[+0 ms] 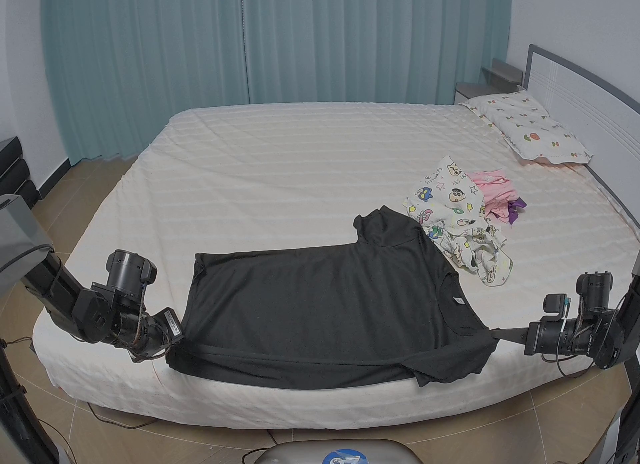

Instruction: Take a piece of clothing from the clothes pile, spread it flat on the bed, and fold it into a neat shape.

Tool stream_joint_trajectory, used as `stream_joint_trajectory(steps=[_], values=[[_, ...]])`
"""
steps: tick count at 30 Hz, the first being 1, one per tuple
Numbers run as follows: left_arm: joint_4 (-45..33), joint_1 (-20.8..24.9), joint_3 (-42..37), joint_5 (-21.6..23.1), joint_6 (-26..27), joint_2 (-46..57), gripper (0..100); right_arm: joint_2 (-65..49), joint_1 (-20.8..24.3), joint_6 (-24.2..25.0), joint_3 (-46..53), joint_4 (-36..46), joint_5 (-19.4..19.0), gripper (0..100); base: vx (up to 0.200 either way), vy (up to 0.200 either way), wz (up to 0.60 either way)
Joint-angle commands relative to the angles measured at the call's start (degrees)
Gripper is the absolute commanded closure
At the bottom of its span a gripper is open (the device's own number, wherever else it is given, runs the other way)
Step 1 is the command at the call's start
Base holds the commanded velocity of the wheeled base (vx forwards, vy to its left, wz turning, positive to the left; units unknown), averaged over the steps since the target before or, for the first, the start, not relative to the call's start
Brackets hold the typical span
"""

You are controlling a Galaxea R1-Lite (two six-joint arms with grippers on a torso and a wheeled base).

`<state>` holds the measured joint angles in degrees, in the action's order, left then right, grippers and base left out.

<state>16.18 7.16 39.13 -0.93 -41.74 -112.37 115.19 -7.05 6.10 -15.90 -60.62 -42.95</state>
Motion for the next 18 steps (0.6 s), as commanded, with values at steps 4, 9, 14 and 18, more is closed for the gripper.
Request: stream_joint_trajectory(steps=[4, 9, 14, 18], values=[[-0.09, -0.65, 0.86, -0.22, -0.62, -0.3, 100, 0.04, 0.37, 1.02, -1.86, -0.11, -0.03, 100, 0.0, 0.0, 0.0], [-0.71, -0.65, 1.12, -0.22, -0.62, -1.09, 100, 0.21, 1.16, 1.64, -3.26, 0.42, 0.23, 100, 0.0, 0.0, 0.0], [-0.97, -1.36, 2.62, -0.13, -0.71, -2.41, 100, 1.35, 1.33, 1.73, -4.32, 0.59, 0.32, 100, 0.0, 0.0, 0.0], [-0.97, -1.88, 4.29, -0.04, -0.71, -4.35, 100, 2.67, 1.33, 1.73, -5.72, 0.68, 0.5, 100, 0.0, 0.0, 0.0]])
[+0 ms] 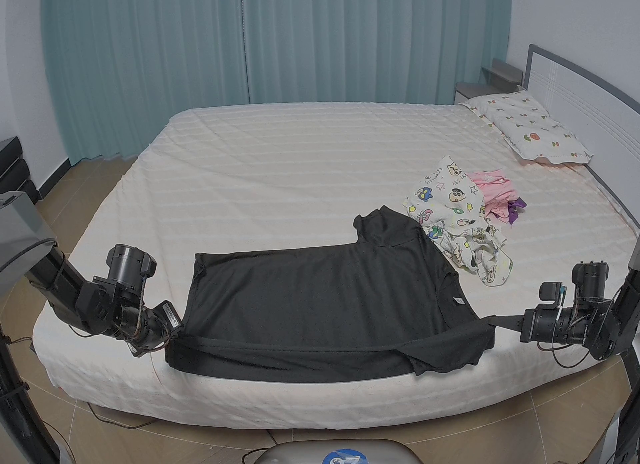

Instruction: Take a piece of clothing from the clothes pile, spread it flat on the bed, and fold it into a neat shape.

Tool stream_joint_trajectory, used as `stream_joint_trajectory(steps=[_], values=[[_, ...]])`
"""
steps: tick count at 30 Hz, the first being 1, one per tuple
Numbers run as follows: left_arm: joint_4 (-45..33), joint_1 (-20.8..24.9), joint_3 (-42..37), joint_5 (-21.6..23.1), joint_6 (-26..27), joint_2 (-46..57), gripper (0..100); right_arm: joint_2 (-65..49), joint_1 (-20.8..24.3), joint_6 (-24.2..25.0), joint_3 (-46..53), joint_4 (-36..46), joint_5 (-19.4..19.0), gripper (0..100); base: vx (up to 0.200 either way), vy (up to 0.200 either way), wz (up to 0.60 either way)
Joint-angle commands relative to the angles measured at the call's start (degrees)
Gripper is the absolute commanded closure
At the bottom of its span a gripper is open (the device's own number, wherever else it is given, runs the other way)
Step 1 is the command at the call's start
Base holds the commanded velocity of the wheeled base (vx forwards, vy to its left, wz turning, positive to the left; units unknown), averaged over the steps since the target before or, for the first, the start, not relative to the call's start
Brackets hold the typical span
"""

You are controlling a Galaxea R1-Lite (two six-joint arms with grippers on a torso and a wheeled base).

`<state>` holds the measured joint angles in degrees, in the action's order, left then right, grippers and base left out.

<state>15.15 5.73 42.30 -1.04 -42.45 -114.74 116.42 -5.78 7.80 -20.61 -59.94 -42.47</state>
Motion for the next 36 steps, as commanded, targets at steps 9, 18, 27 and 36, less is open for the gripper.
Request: stream_joint_trajectory(steps=[9, 18, 27, 36], values=[[0.14, -0.46, 6.57, 0.42, -0.27, -7.78, 100, 6.19, 1.21, 0.02, -4.87, -0.09, 2.75, 100, 0.0, 0.0, 0.0], [-1.0, -0.37, 11.58, 0.33, -1.67, -11.91, 100, 9.44, 1.47, 1.34, -7.86, -0.09, 3.45, 100, 0.0, 0.0, 0.0], [-1.97, -0.37, 16.23, 0.33, -3.34, -15.43, 100, 13.13, 2.97, 1.51, -10.06, -0.7, 5.47, 100, 0.0, 0.0, 0.0], [-1.97, -0.28, 17.73, 0.33, -3.96, -17.19, 100, 14.71, 3.84, 4.5, -11.91, -1.05, 6.35, 100, 0.0, 0.0, 0.0]])
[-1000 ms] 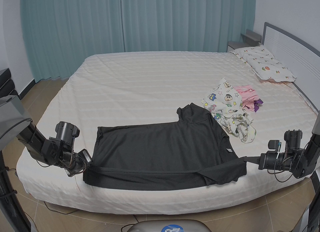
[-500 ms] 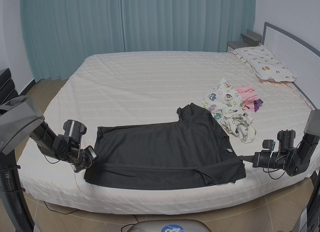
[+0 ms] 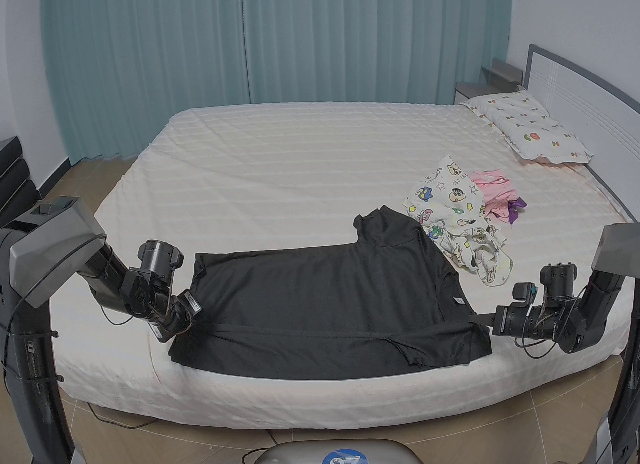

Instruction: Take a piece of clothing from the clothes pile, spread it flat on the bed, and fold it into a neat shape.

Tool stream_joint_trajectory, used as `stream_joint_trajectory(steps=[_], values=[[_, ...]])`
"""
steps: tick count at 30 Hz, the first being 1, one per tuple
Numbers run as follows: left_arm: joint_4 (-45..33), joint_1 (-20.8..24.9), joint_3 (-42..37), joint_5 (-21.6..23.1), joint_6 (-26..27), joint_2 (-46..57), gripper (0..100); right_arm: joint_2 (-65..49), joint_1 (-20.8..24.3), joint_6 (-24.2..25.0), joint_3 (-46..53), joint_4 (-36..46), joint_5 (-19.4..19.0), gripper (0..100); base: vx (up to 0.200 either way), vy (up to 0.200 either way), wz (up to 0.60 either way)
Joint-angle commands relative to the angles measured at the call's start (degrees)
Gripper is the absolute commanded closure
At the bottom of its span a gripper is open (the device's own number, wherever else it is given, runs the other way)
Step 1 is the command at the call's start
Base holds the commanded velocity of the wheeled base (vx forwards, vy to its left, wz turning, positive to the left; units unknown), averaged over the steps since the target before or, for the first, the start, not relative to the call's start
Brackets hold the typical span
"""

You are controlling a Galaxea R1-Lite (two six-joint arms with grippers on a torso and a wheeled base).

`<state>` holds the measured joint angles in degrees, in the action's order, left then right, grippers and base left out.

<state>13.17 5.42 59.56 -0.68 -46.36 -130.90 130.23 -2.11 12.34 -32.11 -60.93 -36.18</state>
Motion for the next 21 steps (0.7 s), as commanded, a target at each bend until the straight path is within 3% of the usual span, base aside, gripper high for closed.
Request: stream_joint_trajectory(steps=[1, 5, 6, 7, 8, 15, 21], values=[[0.02, 0.02, 0.47, -0.02, -0.22, -1.02, 100, 0.99, 0.18, -0.03, -0.5, 0.02, 0.06, 100, 0.0, 0.0, 0.0], [-0.07, 0.02, 0.47, -0.02, -0.22, -1.02, 100, 1.43, 0.35, 0.06, -0.41, 0.02, 0.15, 100, 0.0, 0.0, 0.0], [-0.51, 0.02, 0.55, -0.02, -0.22, -1.02, 100, 1.69, 0.44, 0.06, -0.41, 0.02, 0.41, 0, 0.0, 0.0, 0.0], [-0.77, 0.02, 0.64, -0.02, -0.22, -1.02, 100, 1.78, 0.44, 0.06, -0.41, 0.02, 0.67, 0, 0.0, 0.0, 0.0], [-0.95, 0.02, 0.73, -0.02, -0.13, -1.02, 0, 1.87, 0.44, 0.06, -0.41, 0.02, 0.85, 0, 0.0, 0.0, 0.0], [-1.04, 0.02, 1.17, 0.07, -0.4, -1.02, 0, 2.04, 0.44, 0.85, -0.67, -0.33, 1.2, 0, 0.0, 0.0, 0.0], [-1.12, -0.68, 0.55, 0.33, -2.24, 1.53, 0, -1.38, -0.09, 7.61, 1.17, -6.92, 5.24, 0, 0.0, 0.0, 0.0]])
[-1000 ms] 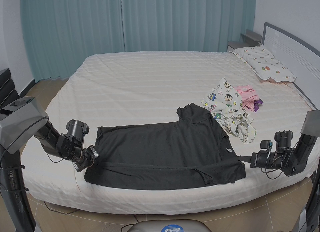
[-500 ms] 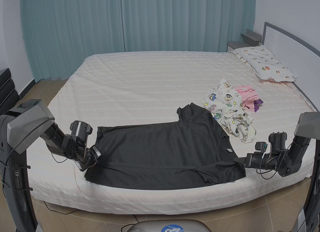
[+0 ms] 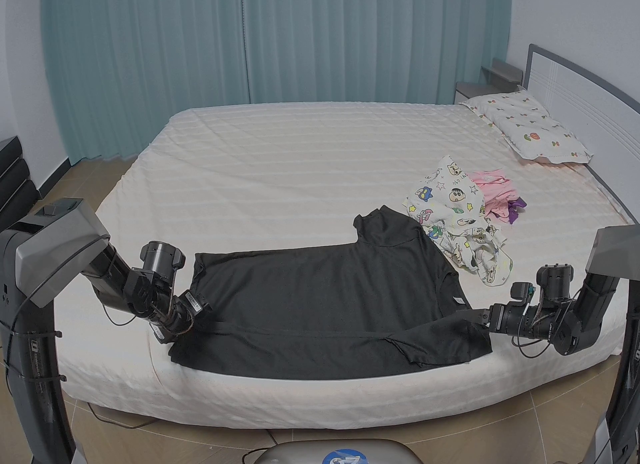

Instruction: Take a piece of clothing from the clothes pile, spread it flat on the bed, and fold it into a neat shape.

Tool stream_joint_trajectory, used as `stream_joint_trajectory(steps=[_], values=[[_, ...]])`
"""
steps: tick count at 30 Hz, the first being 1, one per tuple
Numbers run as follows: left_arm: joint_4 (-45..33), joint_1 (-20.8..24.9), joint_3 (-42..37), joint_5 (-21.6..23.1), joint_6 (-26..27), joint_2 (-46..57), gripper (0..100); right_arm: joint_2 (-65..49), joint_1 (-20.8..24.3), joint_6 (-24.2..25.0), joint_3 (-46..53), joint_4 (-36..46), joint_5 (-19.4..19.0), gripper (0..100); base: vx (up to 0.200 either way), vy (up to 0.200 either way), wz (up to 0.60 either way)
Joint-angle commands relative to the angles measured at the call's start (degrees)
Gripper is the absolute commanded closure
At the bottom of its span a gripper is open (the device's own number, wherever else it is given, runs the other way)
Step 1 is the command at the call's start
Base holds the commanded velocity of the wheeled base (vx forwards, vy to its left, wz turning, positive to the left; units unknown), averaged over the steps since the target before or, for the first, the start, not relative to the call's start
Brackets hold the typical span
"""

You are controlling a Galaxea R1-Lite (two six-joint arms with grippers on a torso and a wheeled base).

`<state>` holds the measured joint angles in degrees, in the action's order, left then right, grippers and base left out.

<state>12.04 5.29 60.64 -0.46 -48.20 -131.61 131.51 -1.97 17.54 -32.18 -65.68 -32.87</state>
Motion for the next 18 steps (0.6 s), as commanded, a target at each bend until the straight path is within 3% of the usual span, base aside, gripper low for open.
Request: stream_joint_trajectory(steps=[1, 2, 6, 9, 15, 18], values=[[0.0, -0.54, -0.52, 0.11, -0.4, 2.23, 0, -2.66, -0.22, 2.41, 1.25, -2.17, 1.93, 0, 0.0, 0.0, 0.0], [-0.44, -1.86, -1.13, 0.11, -0.4, 4.7, 0, -5.3, -0.22, 4.87, 2.83, -3.31, 3.77, 0, 0.0, 0.0, 0.0], [-0.88, -4.24, -4.47, 3.28, -0.4, 10.23, 0, -9.34, -0.13, 5.49, 6.69, -3.4, 6.85, 0, 0.0, 0.0, 0.0], [-1.06, -5.64, -6.76, 6.7, -1.02, 14.01, 0, -11.45, -0.22, 5.66, 9.51, -3.49, 8.26, 0, 0.0, 0.0, 0.0], [-0.88, -7.75, -7.64, 7.93, -4.01, 14.63, 0, -13.74, 0.22, 6.54, 12.58, -3.57, 9.84, 0, 0.0, 0.0, 0.0], [-1.06, -8.45, -7.64, 10.22, -4.01, 14.63, 0, -14.53, 0.48, 6.89, 13.64, -3.75, 9.93, 0, 0.2, 0.0, 0.0]])
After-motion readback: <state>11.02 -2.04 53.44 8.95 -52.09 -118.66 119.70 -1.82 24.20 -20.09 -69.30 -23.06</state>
